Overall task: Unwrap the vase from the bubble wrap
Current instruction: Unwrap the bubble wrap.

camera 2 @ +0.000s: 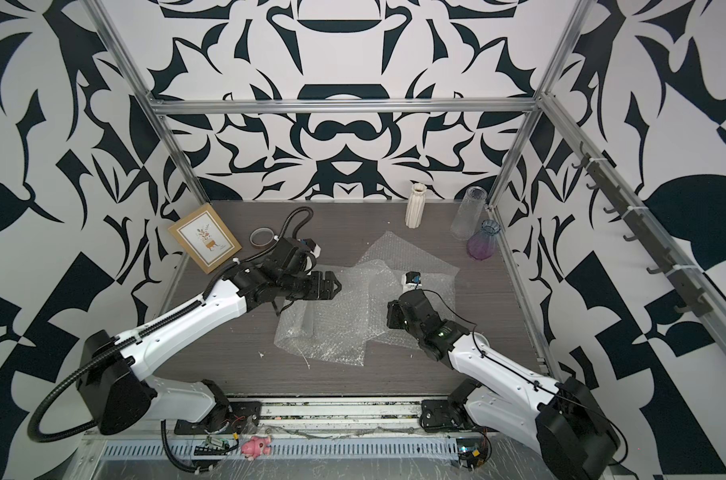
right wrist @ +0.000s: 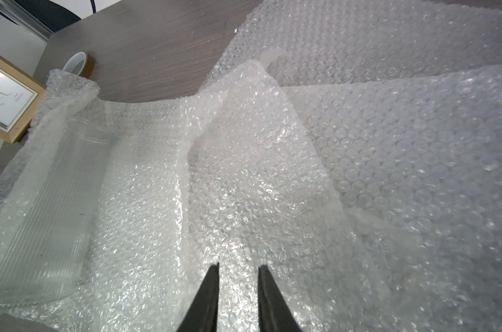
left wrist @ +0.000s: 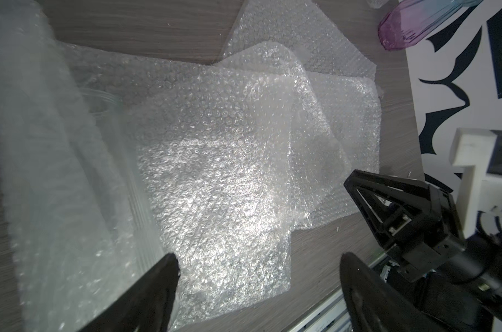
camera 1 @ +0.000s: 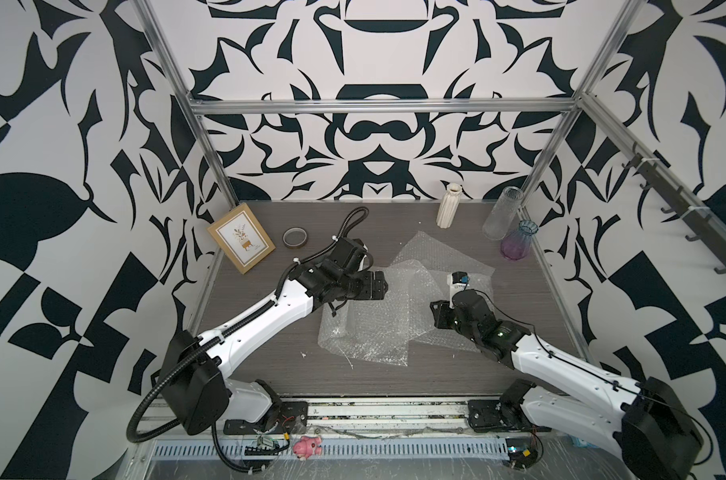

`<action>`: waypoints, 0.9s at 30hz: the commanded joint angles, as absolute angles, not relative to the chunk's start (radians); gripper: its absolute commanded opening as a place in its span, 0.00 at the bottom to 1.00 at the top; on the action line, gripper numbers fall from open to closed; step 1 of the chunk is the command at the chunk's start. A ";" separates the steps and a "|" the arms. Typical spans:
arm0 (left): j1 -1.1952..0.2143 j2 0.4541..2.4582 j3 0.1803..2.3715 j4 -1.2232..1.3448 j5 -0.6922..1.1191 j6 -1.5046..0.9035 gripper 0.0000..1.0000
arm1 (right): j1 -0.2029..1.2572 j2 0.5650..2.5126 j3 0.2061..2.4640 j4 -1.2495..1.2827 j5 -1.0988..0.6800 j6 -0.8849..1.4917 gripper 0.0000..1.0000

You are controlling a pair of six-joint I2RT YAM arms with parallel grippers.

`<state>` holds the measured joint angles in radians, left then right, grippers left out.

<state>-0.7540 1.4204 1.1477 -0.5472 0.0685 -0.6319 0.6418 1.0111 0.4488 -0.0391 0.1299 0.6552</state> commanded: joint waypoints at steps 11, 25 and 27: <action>-0.733 1.504 1.143 -0.597 0.002 -0.617 0.92 | 0.639 0.980 0.445 -0.015 0.110 0.668 0.23; -0.550 1.381 1.047 -0.711 -0.060 -0.560 0.94 | 0.639 0.992 0.454 -0.016 0.097 0.659 0.23; -0.516 1.363 1.029 -0.716 -0.058 -0.551 0.94 | 0.639 0.995 0.458 -0.018 0.095 0.658 0.23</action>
